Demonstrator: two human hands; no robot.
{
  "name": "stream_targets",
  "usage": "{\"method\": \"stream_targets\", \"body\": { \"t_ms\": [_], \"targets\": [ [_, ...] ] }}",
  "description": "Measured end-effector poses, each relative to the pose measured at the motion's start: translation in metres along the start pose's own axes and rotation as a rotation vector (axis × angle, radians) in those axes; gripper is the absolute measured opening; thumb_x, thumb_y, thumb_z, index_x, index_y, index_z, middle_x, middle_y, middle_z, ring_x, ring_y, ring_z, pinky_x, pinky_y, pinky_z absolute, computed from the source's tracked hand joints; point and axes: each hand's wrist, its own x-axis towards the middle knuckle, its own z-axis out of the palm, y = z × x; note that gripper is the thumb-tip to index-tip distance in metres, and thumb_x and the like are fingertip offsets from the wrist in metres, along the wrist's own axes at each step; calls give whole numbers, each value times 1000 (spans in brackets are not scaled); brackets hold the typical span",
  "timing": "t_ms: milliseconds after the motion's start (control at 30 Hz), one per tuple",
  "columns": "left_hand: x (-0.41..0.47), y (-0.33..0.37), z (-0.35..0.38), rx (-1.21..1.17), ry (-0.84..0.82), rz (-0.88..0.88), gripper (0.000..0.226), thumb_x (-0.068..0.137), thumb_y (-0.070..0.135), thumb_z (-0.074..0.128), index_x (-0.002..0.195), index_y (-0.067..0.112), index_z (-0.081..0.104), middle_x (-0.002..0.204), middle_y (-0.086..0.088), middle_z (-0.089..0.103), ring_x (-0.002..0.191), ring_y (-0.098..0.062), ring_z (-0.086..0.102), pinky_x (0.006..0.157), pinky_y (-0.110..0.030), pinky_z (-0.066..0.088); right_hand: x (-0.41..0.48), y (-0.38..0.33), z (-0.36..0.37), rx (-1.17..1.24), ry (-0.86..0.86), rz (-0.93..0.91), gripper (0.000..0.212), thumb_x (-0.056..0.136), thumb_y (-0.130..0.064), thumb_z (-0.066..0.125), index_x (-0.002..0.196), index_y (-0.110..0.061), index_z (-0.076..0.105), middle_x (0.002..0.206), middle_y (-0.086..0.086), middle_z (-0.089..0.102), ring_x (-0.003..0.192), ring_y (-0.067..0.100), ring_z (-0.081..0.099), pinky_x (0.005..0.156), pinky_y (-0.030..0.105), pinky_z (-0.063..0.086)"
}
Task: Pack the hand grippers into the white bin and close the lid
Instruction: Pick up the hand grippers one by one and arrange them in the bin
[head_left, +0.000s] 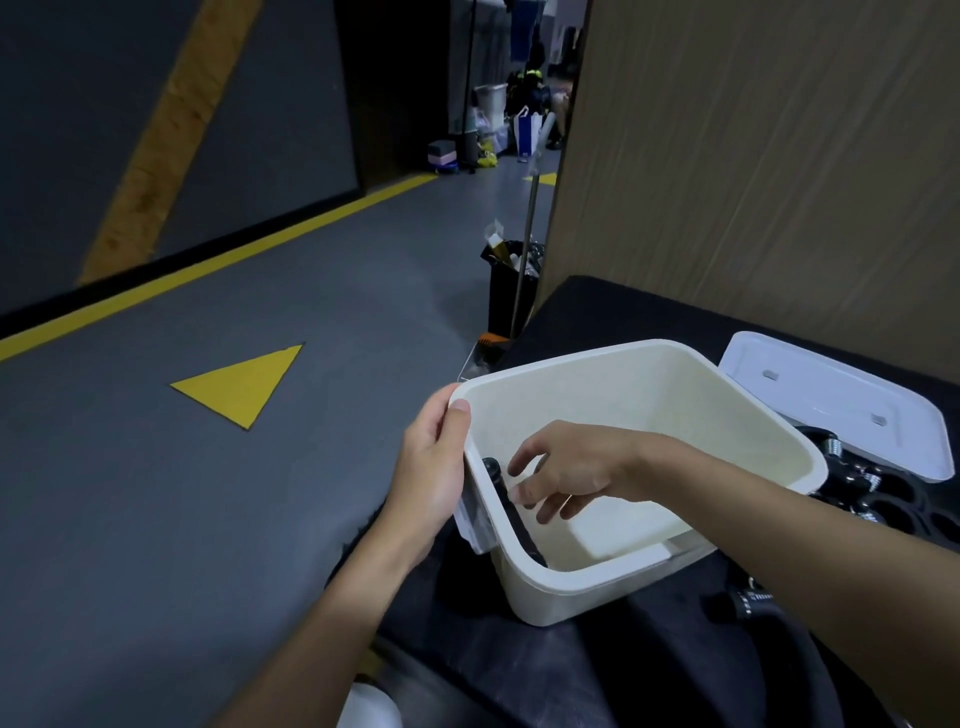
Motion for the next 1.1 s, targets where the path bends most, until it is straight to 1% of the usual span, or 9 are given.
{"method": "stream_targets", "body": {
  "t_ms": [200,333,533,633,700,767,900,1000,1100],
  "targets": [
    [3,5,-1,83,1,65,37,100,7,44,95,36,68,86,17,73,83,-1,65,76,-20,51,-63,19,-22,135,431,-179,9,92,-19,63,99,-16,67,90,6,74,73,15,69,64,28,51],
    [5,6,1,85,11,58,41,96,5,43,90,35,69,82,17,71,80,-3,63,76,-26,49,-119,61,-26,290,737,-264,9,93,-12,59,90,-14,68,70,-1,69,56,11,54,56,27,43],
    [0,16,2,182,34,44,36,96,7,43,100,32,68,95,18,69,91,-5,61,73,-8,46,-160,108,1,366,795,-191,25,95,-13,55,74,0,57,53,11,58,45,22,47,42,26,34],
    [-6,22,2,265,80,32,39,96,16,53,135,15,54,123,6,59,100,-8,58,90,-20,46,-153,144,16,-87,859,95,23,90,-31,57,74,-15,61,65,0,68,59,16,61,56,29,49],
    [-13,28,-2,379,64,100,51,87,29,59,135,12,51,128,1,54,95,-13,60,96,-35,48,-146,155,29,-393,790,259,22,87,-44,58,91,-22,55,88,-2,67,84,21,64,70,35,52],
    [-21,34,-7,552,-38,209,54,87,30,57,136,7,51,142,-4,45,107,-15,55,103,-33,41,-138,158,38,-576,774,281,30,87,-46,58,100,-21,48,102,0,65,97,25,64,70,34,47],
    [-39,31,-18,846,-268,281,73,96,39,53,155,11,20,162,4,16,136,-5,33,108,-20,24,-123,158,49,-887,792,356,33,87,-40,59,113,-22,51,109,-1,69,109,23,61,85,35,39],
    [-46,28,-22,864,-342,234,99,86,66,49,158,16,3,165,11,-6,148,-3,8,113,-21,11,-120,164,51,-808,869,362,26,83,-28,54,108,-20,52,101,2,71,103,25,62,83,36,39],
    [-46,26,-23,816,-342,193,110,78,76,47,158,17,1,165,12,-13,148,-2,1,112,-20,9,-132,164,47,-348,1011,250,26,78,-34,62,98,-18,54,90,6,71,89,32,65,71,35,46]
  ]
}}
